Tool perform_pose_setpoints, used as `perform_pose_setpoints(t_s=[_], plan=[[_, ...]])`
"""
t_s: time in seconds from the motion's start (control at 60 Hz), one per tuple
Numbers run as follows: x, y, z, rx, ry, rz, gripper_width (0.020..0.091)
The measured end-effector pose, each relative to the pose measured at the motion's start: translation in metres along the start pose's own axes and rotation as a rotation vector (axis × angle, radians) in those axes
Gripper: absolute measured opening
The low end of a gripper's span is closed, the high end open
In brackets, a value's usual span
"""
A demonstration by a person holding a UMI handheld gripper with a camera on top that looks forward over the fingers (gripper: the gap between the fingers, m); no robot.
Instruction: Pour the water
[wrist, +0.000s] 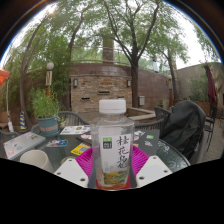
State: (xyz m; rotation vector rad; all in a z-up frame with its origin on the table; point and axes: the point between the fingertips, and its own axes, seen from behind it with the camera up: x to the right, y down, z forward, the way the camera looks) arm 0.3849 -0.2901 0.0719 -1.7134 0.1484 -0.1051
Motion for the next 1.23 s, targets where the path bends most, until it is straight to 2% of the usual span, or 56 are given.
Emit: perform_pose_setpoints(t_s=[0.183, 0.217, 0.35, 0.417, 0.467, 0.5, 0.567, 0.667, 0.967, 1.233], plan=[[0.025, -0.002, -0.028, -0.014, -0.013, -0.017, 0.0483], [0.007, -0.008, -0.016, -0.014, -0.011, -0.016, 0.0499], [0.011, -0.012, -0.023, -0.009, -0.010, -0.023, 0.0656], [0.018, 0.000, -0.030, -0.073, -0.002, -0.011, 0.0751], [0.018, 0.007, -0.029, -0.091, 0.014, -0.007, 0.0836], [0.023, 0.005, -0.036, -0.094, 0.022, -0.009, 0.0852], [0.021, 0.000, -0.055, -0.095, 0.022, -0.019, 0.0847], [0.015, -0.018, -0.092, -0.056, 0.007, 0.000, 0.0846], [0.001, -0.024, -0.232, -0.123, -0.053, -0.015, 0.0844], [-0.006, -0.027, -0.309, -0.130, -0.063, -0.023, 0.0841]])
